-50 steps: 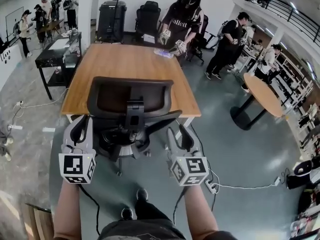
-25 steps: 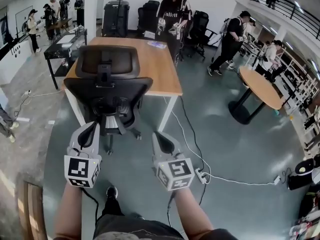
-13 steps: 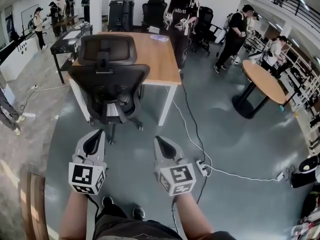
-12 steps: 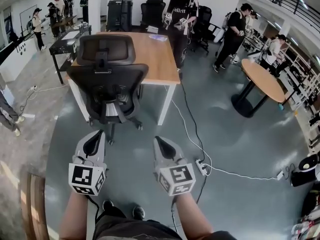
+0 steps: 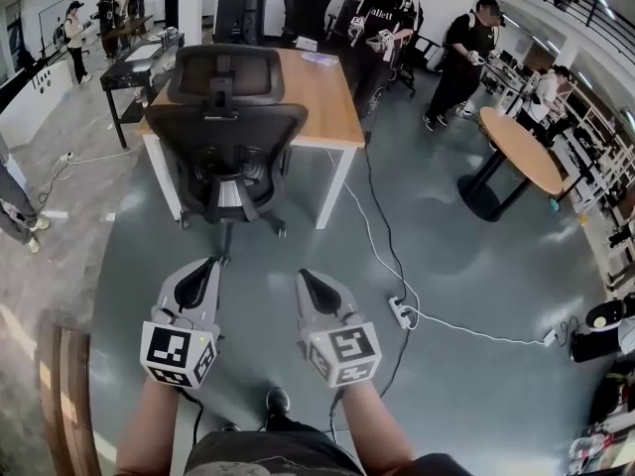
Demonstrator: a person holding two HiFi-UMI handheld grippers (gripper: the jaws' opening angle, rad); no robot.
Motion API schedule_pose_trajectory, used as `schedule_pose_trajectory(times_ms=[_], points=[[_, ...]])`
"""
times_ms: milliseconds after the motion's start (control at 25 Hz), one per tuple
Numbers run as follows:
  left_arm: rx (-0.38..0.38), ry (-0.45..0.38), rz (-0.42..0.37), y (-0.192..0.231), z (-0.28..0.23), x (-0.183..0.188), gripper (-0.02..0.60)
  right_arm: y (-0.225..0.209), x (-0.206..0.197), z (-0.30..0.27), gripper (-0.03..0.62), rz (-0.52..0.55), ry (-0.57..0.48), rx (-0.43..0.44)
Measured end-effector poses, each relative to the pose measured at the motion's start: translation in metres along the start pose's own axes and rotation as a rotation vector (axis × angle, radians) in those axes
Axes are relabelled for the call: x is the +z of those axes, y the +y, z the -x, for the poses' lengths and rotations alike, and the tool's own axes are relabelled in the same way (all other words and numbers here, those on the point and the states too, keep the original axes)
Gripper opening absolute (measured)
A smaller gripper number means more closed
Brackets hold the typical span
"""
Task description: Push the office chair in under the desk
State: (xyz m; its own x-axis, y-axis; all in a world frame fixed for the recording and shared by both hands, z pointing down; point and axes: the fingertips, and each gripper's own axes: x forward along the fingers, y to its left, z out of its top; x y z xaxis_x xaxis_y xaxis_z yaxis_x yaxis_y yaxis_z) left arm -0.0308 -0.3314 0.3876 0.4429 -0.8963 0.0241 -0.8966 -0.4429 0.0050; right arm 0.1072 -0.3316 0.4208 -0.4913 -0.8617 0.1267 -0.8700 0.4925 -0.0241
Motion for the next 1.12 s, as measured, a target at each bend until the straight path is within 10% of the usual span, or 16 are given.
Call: schedule_pose_trajectory(times_ms=[1120], points=[[-0.081, 0.008, 0.073, -0.001, 0.161, -0.029, 0.018, 0.145, -0.025, 0.089, -0.009, 0.046, 0.040, -0.037]])
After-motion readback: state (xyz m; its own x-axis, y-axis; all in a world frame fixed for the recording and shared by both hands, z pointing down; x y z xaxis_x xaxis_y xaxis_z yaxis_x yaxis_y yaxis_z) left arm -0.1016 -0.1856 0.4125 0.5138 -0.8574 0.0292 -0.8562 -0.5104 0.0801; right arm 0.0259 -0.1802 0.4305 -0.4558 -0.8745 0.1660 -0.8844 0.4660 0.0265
